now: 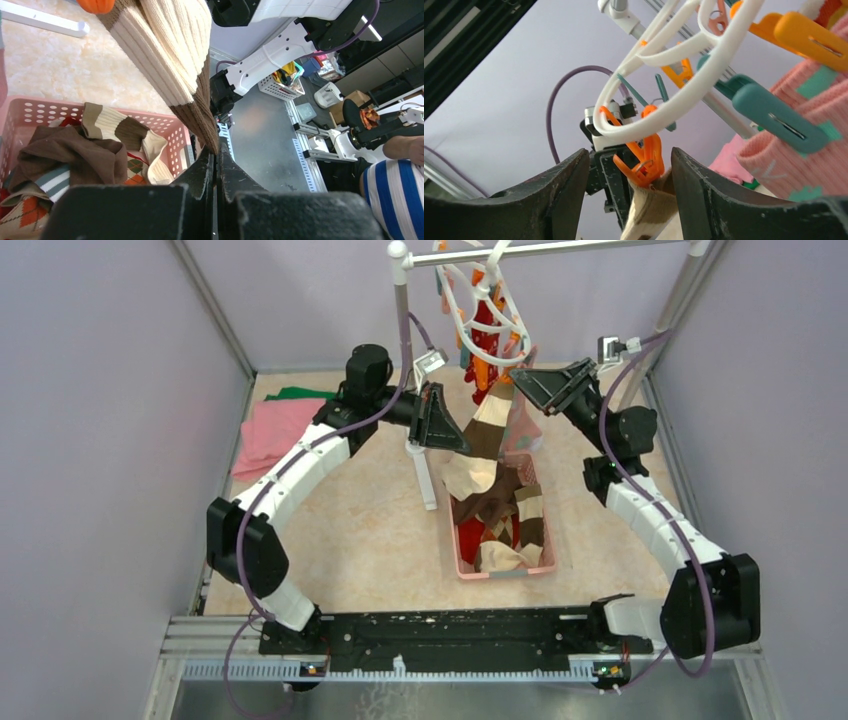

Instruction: Remove the socks clipped to the hanger

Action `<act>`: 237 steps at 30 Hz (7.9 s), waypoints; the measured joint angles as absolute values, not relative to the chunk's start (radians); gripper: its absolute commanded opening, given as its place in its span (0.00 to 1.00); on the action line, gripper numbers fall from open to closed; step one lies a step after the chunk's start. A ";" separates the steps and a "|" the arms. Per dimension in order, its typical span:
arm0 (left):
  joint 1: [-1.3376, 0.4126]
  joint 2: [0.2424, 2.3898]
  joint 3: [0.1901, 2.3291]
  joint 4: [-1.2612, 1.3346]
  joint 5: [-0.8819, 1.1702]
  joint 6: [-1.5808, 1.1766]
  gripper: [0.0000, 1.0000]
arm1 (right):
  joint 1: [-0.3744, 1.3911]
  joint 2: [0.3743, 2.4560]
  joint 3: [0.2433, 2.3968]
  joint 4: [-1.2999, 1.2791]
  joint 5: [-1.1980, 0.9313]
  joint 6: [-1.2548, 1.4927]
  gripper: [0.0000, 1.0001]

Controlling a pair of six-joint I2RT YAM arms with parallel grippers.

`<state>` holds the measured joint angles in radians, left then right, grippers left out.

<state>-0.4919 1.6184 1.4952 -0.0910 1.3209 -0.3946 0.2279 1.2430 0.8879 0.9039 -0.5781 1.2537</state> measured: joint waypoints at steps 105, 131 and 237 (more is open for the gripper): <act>-0.537 1.618 1.468 -0.382 1.128 -0.083 0.99 | 0.186 1.095 0.673 0.632 -0.075 0.311 0.00; -0.601 1.643 1.689 -0.467 1.000 0.077 0.99 | 0.608 1.024 0.946 0.163 -0.079 0.555 0.00; -0.595 1.648 1.491 -0.460 0.967 -0.012 0.00 | 0.196 1.272 1.209 0.336 -0.574 0.764 0.00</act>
<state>-0.5949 1.6478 1.4910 -0.4599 0.9668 -0.0116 0.1959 1.2716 1.2087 0.3355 -0.5743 0.7643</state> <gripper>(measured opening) 0.060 0.087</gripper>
